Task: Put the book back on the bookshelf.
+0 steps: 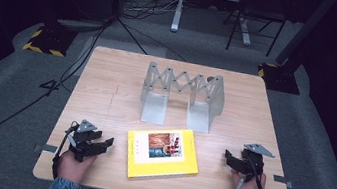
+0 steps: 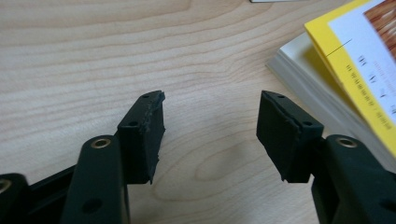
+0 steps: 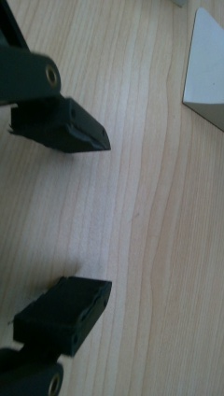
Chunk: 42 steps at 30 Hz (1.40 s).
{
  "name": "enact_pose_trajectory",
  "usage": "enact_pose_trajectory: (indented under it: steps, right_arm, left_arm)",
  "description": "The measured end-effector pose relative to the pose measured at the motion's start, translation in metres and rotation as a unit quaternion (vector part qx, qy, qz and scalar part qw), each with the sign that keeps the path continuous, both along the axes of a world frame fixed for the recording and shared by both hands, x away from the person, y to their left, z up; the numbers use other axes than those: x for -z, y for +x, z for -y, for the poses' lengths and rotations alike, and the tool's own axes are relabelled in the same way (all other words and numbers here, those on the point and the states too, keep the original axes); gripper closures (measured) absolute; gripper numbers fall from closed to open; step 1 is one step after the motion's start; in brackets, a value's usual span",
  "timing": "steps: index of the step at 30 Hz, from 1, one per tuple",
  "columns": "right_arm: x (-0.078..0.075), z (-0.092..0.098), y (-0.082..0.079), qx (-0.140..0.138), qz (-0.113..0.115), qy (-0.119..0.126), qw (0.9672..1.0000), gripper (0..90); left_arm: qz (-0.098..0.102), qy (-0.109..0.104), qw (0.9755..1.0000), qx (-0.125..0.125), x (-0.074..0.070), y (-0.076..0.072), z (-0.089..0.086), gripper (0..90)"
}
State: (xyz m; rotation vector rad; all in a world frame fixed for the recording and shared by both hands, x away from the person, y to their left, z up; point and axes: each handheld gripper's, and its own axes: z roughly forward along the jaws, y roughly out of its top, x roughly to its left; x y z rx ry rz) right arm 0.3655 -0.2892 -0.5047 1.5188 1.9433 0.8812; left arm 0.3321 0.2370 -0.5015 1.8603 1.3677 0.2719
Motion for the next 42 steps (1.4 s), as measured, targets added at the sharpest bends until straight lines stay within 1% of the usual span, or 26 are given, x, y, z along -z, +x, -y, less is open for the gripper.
enact_pose_trajectory:
  steps: [2, 5, 7, 8, 9, 10, 11, 12, 13, 14, 15, 17, 22, 24, 25, 26, 27, 30, 33, 35, 36, 37, 38, 39, 40, 42]
  right_arm:
    - [-0.001, -0.006, -0.005, -0.008, 0.001, 0.0, 1.0, 34.5]
    - [-0.001, -0.007, -0.006, -0.014, 0.0, 0.001, 0.9999, 35.3]
    - [-0.001, -0.007, -0.007, -0.017, 0.0, 0.0, 0.9998, 35.6]
    - [-0.001, -0.008, -0.008, -0.024, 0.0, 0.0, 0.9997, 35.8]
    - [-0.001, -0.008, -0.008, -0.024, 0.0, 0.0, 0.9997, 35.8]
    - [-0.001, -0.013, -0.009, -0.052, 0.001, 0.0, 0.9987, 34.8]
    - [0.0, -0.015, -0.01, -0.069, 0.002, -0.001, 0.9976, 34.8]
    - [0.0, -0.017, -0.01, -0.076, 0.004, -0.001, 0.9971, 34.8]
    - [0.0, -0.017, -0.01, -0.076, 0.004, -0.001, 0.9971, 34.8]
    - [0.0, -0.018, -0.01, -0.081, 0.004, 0.0, 0.9967, 34.3]
    - [0.0, -0.018, -0.01, -0.093, 0.002, -0.001, 0.9957, 31.5]
    - [0.0, -0.019, -0.01, -0.093, 0.001, -0.001, 0.9957, 31.5]
    - [0.0, -0.022, -0.012, -0.088, 0.002, -0.001, 0.9961, 31.7]
    - [0.0, -0.025, -0.013, -0.093, 0.003, -0.002, 0.9957, 32.1]
    - [0.0, -0.025, -0.013, -0.093, 0.003, -0.002, 0.9957, 32.1]
    - [0.0, -0.028, -0.014, -0.095, 0.002, -0.002, 0.9955, 32.5]
    - [0.0, -0.029, -0.014, -0.095, 0.002, -0.002, 0.9955, 32.5]
    - [0.0, -0.033, -0.015, -0.096, 0.002, -0.003, 0.9954, 32.6]
    - [0.0, -0.037, -0.016, -0.099, 0.002, -0.002, 0.9951, 32.8]
    - [0.0, -0.043, -0.018, -0.11, 0.002, -0.002, 0.9939, 32.8]
    - [0.0, -0.044, -0.018, -0.113, 0.003, -0.002, 0.9936, 32.8]
    - [0.0, -0.044, -0.018, -0.113, 0.003, -0.002, 0.9936, 32.8]
    - [0.0, -0.046, -0.019, -0.117, 0.001, -0.002, 0.9931, 32.9]
    - [0.0, -0.049, -0.02, -0.123, 0.002, -0.002, 0.9924, 32.9]
    - [0.0, -0.049, -0.02, -0.123, 0.002, -0.002, 0.9924, 32.9]
    - [0.0, -0.051, -0.021, -0.128, 0.002, -0.001, 0.9917, 33.0]
  left_arm:
    - [-0.018, -0.029, 0.9994, 0.004, -0.002, 0.002, -0.004, 41.9]
    - [-0.023, -0.031, 0.9992, 0.006, -0.004, 0.002, -0.003, 41.3]
    - [-0.027, -0.038, 0.9988, 0.011, -0.006, 0.001, -0.001, 41.6]
    - [-0.026, -0.038, 0.9989, 0.011, -0.008, 0.0, 0.001, 41.6]
    - [-0.023, -0.037, 0.999, 0.012, -0.011, -0.001, 0.003, 41.6]
    - [-0.014, -0.03, 0.9993, 0.02, -0.017, -0.004, 0.009, 41.6]
    - [-0.014, -0.03, 0.9993, 0.02, -0.017, -0.004, 0.009, 41.5]
    - [-0.008, -0.025, 0.9993, 0.027, -0.021, -0.005, 0.016, 41.5]
    - [-0.008, -0.025, 0.9993, 0.027, -0.021, -0.005, 0.016, 41.3]
    - [-0.007, -0.025, 0.9991, 0.032, -0.024, -0.005, 0.02, 41.3]
    - [-0.006, -0.029, 0.9988, 0.04, -0.028, -0.006, 0.026, 40.8]
    - [-0.003, -0.027, 0.9986, 0.045, -0.029, -0.006, 0.029, 40.6]
    - [-0.004, -0.025, 0.9972, 0.07, -0.036, -0.005, 0.047, 40.6]
    - [-0.011, -0.027, 0.9966, 0.077, -0.036, -0.003, 0.055, 40.7]
    - [-0.011, -0.027, 0.9966, 0.077, -0.036, -0.003, 0.055, 40.7]
    - [-0.015, -0.023, 0.9961, 0.083, -0.035, -0.001, 0.062, 40.8]
    - [-0.015, -0.023, 0.9961, 0.083, -0.035, -0.001, 0.062, 40.8]
    - [-0.022, -0.01, 0.9953, 0.094, -0.03, 0.001, 0.072, 40.8]
    - [-0.027, -0.005, 0.9952, 0.094, -0.029, 0.003, 0.076, 40.7]
    - [-0.033, 0.003, 0.9952, 0.092, -0.027, 0.005, 0.078, 39.9]
    - [-0.042, 0.006, 0.9947, 0.093, -0.025, 0.007, 0.079, 39.9]
    - [-0.042, 0.006, 0.9947, 0.093, -0.025, 0.007, 0.079, 39.8]
    - [-0.047, 0.009, 0.9944, 0.094, -0.024, 0.008, 0.079, 39.8]
    - [-0.059, 0.012, 0.9938, 0.093, -0.022, 0.01, 0.079, 39.1]
    - [-0.059, 0.012, 0.9938, 0.093, -0.022, 0.01, 0.079, 39.1]
    - [-0.072, 0.02, 0.9928, 0.094, -0.02, 0.012, 0.079, 39.0]
